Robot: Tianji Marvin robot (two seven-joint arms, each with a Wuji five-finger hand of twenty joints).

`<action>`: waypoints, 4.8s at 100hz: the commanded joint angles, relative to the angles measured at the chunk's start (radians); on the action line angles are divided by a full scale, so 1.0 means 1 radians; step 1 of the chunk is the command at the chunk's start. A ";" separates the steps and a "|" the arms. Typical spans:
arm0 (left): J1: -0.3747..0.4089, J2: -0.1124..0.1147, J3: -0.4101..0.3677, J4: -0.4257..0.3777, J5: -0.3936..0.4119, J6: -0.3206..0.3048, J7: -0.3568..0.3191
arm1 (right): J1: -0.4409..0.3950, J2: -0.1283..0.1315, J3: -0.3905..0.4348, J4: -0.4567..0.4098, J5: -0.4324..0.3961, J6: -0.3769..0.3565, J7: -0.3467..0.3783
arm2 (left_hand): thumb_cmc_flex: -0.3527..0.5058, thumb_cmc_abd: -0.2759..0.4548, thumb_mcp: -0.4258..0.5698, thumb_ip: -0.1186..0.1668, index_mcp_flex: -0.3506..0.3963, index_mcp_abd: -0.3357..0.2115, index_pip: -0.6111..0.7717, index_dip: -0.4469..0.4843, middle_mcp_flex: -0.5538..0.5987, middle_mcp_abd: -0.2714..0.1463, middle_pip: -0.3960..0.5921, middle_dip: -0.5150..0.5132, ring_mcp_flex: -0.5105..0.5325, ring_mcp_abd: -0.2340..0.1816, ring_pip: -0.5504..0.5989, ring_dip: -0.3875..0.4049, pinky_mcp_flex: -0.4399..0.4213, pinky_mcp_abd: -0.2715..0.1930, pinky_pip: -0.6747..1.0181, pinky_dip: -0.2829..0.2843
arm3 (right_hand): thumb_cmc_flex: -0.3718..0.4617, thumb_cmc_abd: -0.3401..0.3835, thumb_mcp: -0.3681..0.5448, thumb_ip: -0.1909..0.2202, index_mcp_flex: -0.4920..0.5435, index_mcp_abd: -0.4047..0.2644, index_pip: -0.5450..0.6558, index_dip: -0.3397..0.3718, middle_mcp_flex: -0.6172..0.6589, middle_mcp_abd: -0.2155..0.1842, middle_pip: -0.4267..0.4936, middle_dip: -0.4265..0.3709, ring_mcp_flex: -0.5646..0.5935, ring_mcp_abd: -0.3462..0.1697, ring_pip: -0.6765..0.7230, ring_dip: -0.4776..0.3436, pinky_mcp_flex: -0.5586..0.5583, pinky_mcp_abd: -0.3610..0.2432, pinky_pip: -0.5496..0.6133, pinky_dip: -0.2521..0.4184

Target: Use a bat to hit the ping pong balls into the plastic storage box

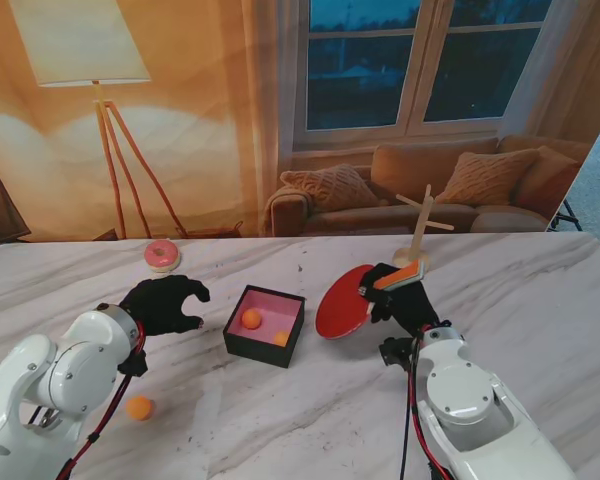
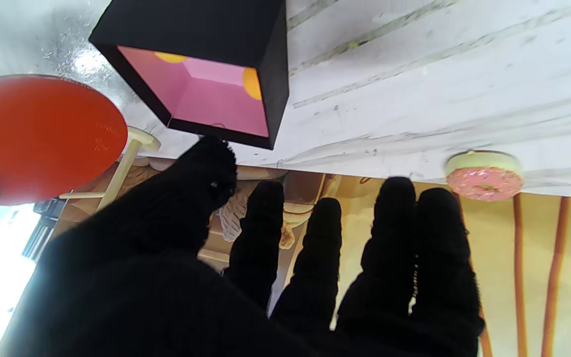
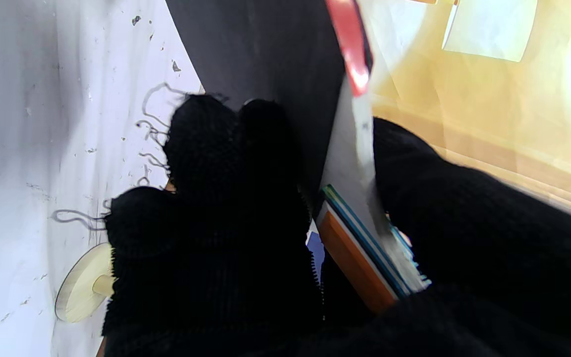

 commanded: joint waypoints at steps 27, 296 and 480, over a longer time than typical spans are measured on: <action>0.117 0.014 -0.081 -0.056 0.042 -0.007 -0.065 | -0.006 0.001 0.003 -0.004 -0.006 -0.003 0.013 | -0.056 0.024 -0.136 0.021 -0.100 -0.019 -0.101 -0.030 -0.114 -0.010 -0.062 -0.021 -0.076 0.048 -0.062 -0.028 -0.020 0.043 -0.016 0.004 | 0.054 0.040 0.034 0.022 0.051 -0.013 0.021 0.015 0.028 -0.068 0.017 0.015 -0.030 -0.059 -0.032 0.013 -0.008 -0.041 -0.009 0.008; 0.394 -0.012 -0.079 0.037 0.248 0.083 0.154 | 0.005 0.001 -0.027 -0.010 -0.027 0.049 0.015 | 0.248 -0.241 0.323 -0.112 0.058 -0.013 0.588 0.182 0.190 0.002 0.305 0.536 0.412 -0.019 0.348 0.233 0.667 -0.272 0.395 -0.161 | 0.053 0.040 0.035 0.022 0.052 -0.011 0.021 0.014 0.029 -0.067 0.020 0.014 -0.031 -0.057 -0.028 0.014 -0.011 -0.040 -0.007 0.009; -0.032 0.005 -0.006 0.042 0.086 -0.089 0.038 | 0.005 -0.006 -0.025 -0.017 0.002 0.069 0.002 | 0.288 -0.262 0.322 -0.097 0.088 -0.041 0.639 0.189 0.290 -0.018 0.229 0.618 0.395 0.012 0.372 0.254 0.620 -0.254 0.447 -0.127 | 0.054 0.041 0.033 0.022 0.051 -0.010 0.021 0.014 0.027 -0.065 0.021 0.013 -0.032 -0.057 -0.027 0.014 -0.011 -0.040 -0.006 0.010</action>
